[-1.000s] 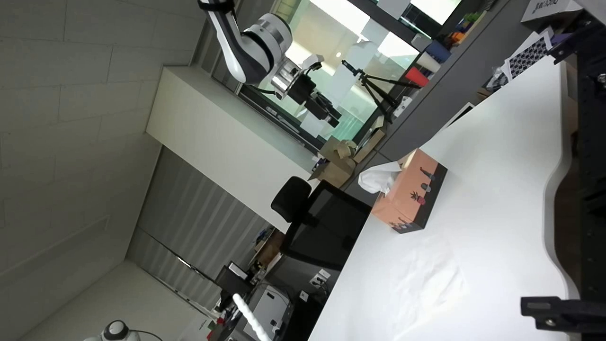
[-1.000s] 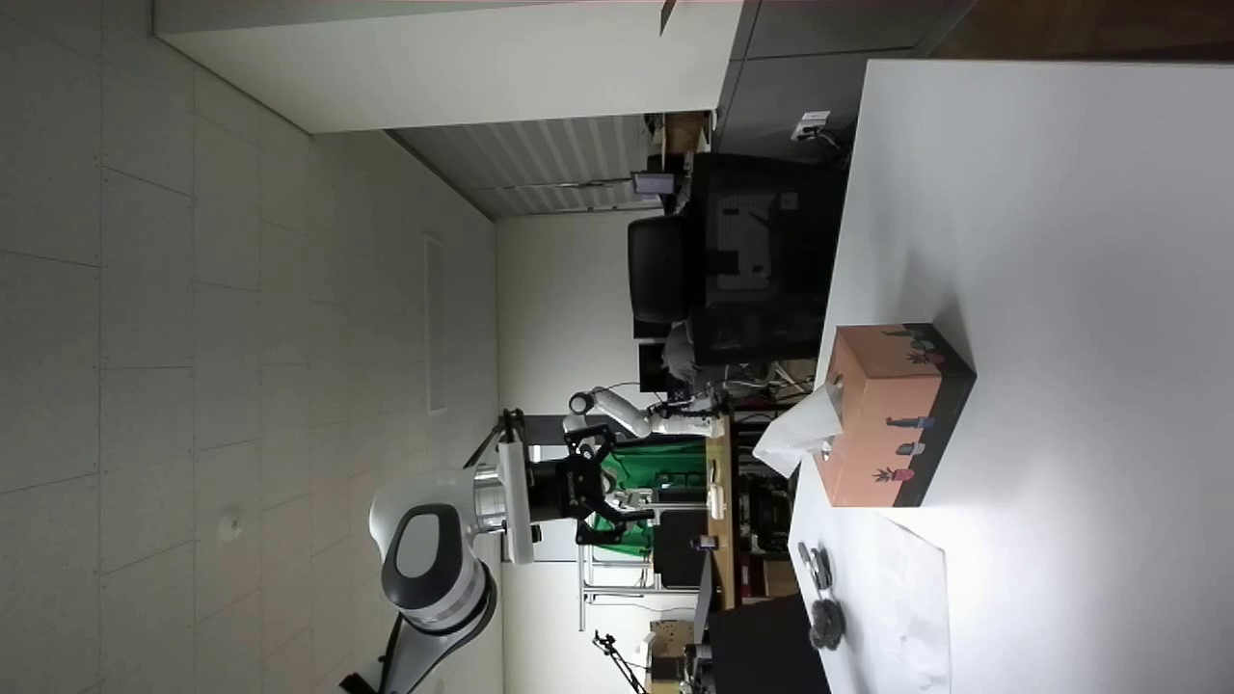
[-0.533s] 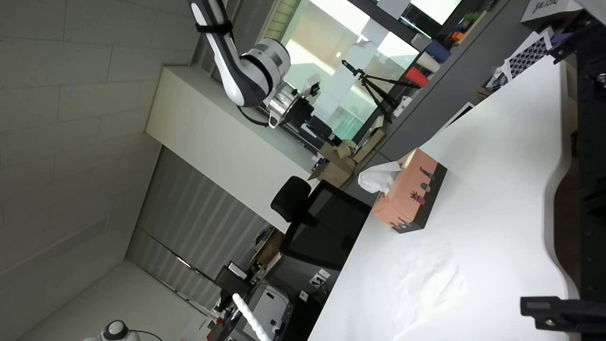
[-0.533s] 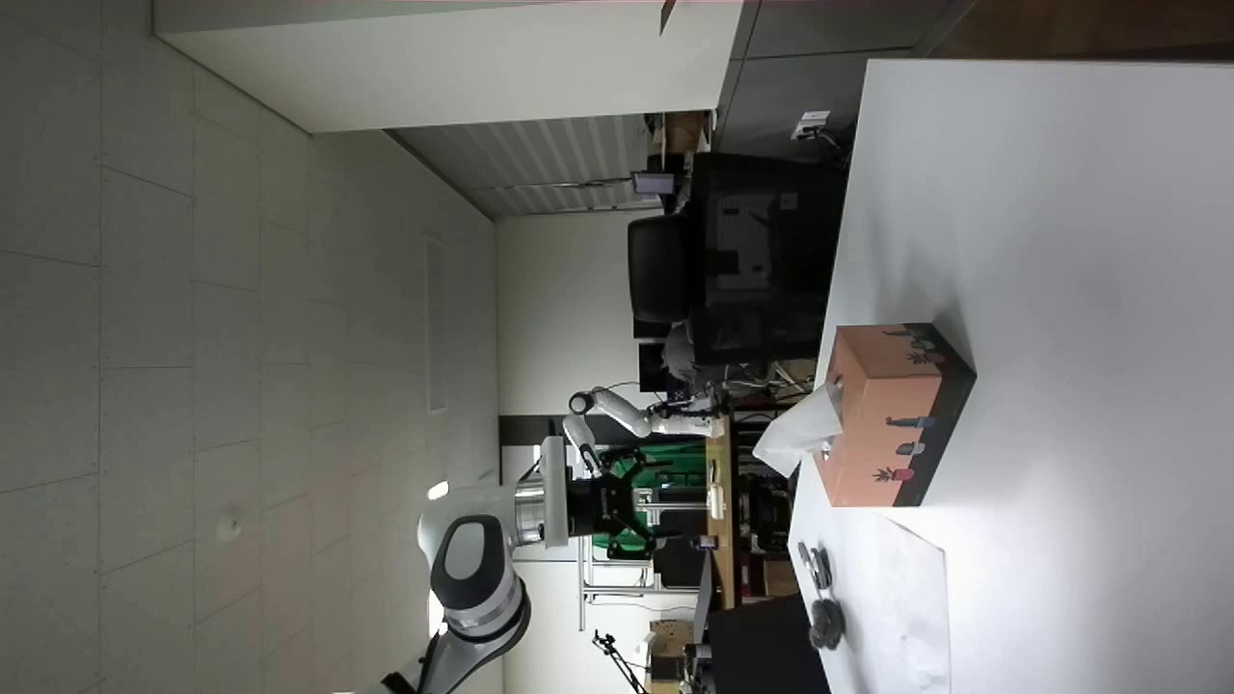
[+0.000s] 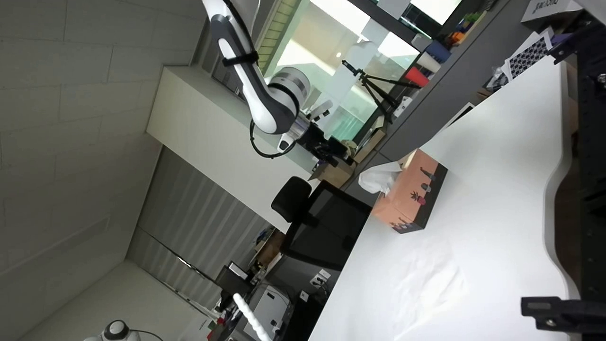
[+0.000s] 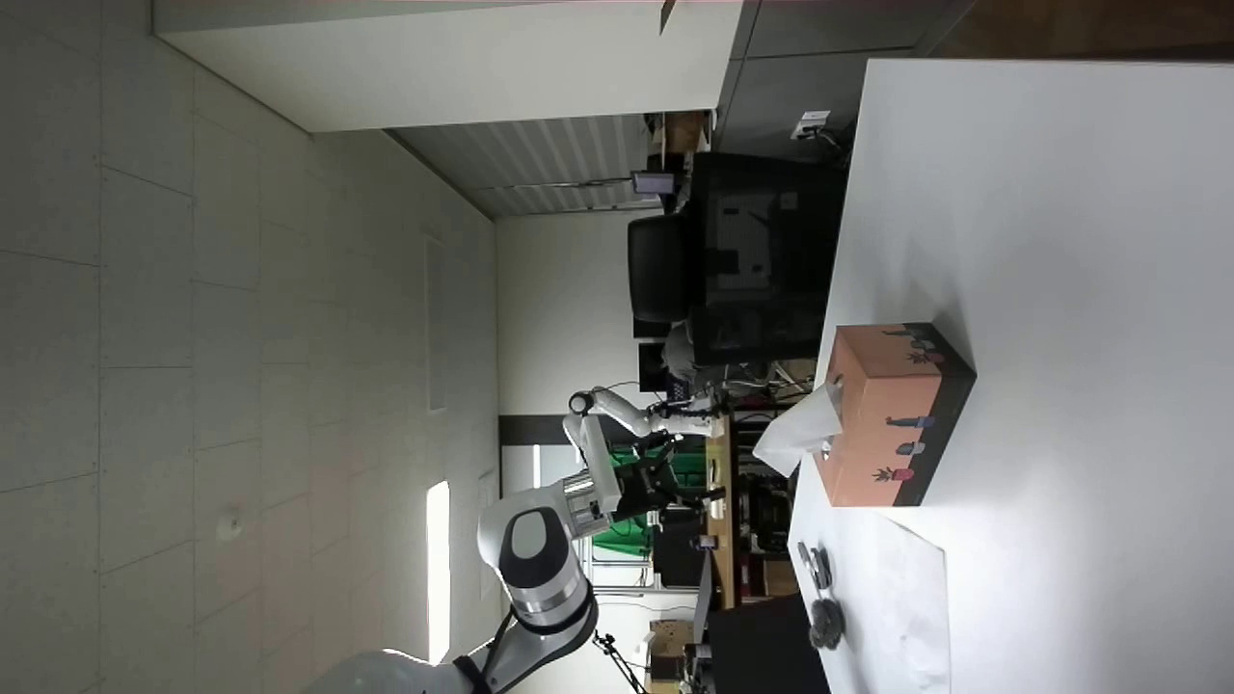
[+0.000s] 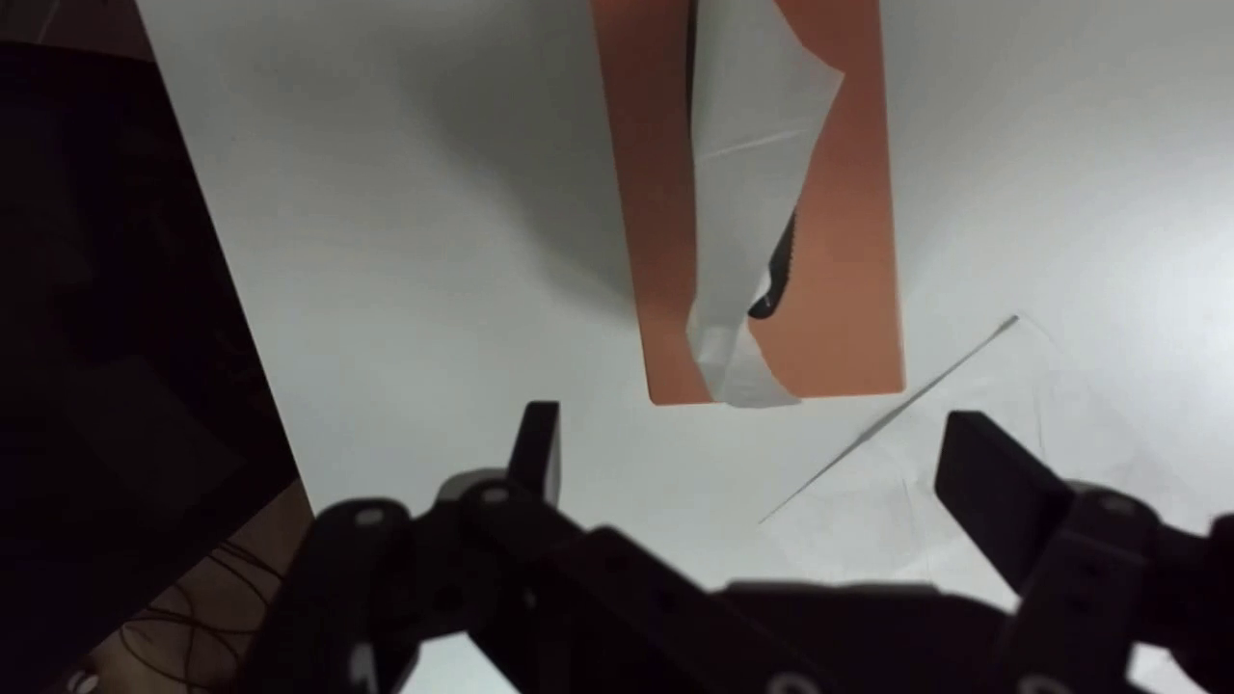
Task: Pull out one tissue square from the box and place it on the table
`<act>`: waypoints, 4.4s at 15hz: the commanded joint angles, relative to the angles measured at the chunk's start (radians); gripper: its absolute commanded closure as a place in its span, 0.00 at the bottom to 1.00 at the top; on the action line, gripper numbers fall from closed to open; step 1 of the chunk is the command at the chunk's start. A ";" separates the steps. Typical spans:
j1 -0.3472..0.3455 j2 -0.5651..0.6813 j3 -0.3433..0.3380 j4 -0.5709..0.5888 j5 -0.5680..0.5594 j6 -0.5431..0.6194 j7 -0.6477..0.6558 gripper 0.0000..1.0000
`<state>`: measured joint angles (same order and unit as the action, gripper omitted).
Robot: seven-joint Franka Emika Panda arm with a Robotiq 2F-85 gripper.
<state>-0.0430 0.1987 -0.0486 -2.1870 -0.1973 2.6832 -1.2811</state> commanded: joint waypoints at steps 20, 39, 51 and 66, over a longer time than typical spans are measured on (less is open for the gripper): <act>-0.087 0.231 0.037 0.144 0.051 0.034 0.095 0.27; -0.137 0.084 0.112 0.134 0.233 -0.177 0.106 1.00; -0.012 -0.162 0.149 0.041 0.422 -0.283 0.015 1.00; 0.100 -0.034 0.238 -0.232 0.731 0.125 -0.089 1.00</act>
<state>0.0713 0.1200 0.1587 -2.3885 0.4783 2.7343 -1.3231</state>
